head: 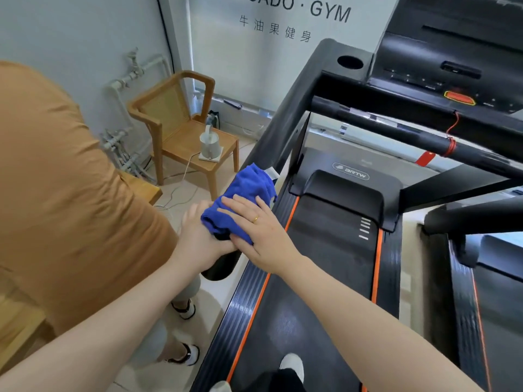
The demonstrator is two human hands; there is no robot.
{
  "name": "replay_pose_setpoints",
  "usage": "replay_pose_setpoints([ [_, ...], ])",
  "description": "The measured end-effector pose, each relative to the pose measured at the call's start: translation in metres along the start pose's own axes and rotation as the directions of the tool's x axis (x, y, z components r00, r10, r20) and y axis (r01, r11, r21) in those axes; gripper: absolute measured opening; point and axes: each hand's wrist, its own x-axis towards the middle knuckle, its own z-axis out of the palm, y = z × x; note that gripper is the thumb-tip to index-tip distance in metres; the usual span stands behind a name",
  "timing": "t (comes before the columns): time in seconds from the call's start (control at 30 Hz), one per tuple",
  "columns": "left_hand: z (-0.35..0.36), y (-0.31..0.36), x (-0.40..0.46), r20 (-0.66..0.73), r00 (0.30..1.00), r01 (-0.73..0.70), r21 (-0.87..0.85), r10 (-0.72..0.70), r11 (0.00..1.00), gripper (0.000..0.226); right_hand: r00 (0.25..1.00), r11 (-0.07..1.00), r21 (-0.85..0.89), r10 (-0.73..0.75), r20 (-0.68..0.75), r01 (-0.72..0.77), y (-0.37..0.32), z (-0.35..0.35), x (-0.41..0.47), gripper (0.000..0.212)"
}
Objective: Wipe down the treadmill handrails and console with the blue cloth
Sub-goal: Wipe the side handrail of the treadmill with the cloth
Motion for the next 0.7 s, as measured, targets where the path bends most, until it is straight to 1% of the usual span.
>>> replay_pose_setpoints([
  [0.07, -0.005, 0.008, -0.005, 0.015, 1.000, -0.005, 0.035, 0.004, 0.999, 0.090, 1.000, 1.000, 0.009, 0.007, -0.008, -0.007, 0.016, -0.007, 0.013, 0.049],
  [0.2, -0.011, 0.026, -0.015, -0.041, 0.998, 0.047, 0.093, -0.044, 0.995, 0.090, 1.000, 1.000, -0.019, 0.008, -0.017, -0.008, 0.044, -0.019, 0.040, 0.048],
  [0.27, -0.010, 0.032, -0.015, -0.078, 0.993, 0.093, 0.131, -0.083, 0.987, 0.084, 1.000, 0.999, -0.049, -0.011, 0.007, 0.011, 0.056, -0.025, 0.051, 0.048],
  [0.37, -0.005, 0.042, -0.010, -0.161, 0.977, 0.171, 0.205, -0.139, 0.964, 0.065, 0.997, 0.996, -0.084, -0.022, 0.068, 0.028, 0.077, -0.038, 0.067, 0.052],
  [0.43, -0.001, 0.046, -0.009, -0.225, 0.961, 0.210, 0.230, -0.158, 0.950, 0.059, 0.994, 0.995, -0.095, 0.000, 0.105, 0.011, 0.094, -0.048, 0.080, 0.058],
  [0.5, 0.002, 0.049, -0.011, -0.244, 0.952, 0.239, 0.213, -0.185, 0.947, 0.058, 0.992, 0.993, -0.111, 0.054, 0.118, -0.040, 0.108, -0.057, 0.092, 0.061],
  [0.63, 0.004, 0.058, -0.012, -0.234, 0.945, 0.279, 0.203, -0.231, 0.938, 0.055, 0.984, 0.977, -0.168, 0.150, 0.094, -0.133, 0.126, -0.065, 0.116, 0.040],
  [0.7, 0.005, 0.063, -0.012, -0.228, 0.934, 0.320, 0.193, -0.275, 0.928, 0.054, 0.977, 0.971, -0.160, 0.194, 0.087, -0.178, 0.123, -0.062, 0.123, 0.036],
])
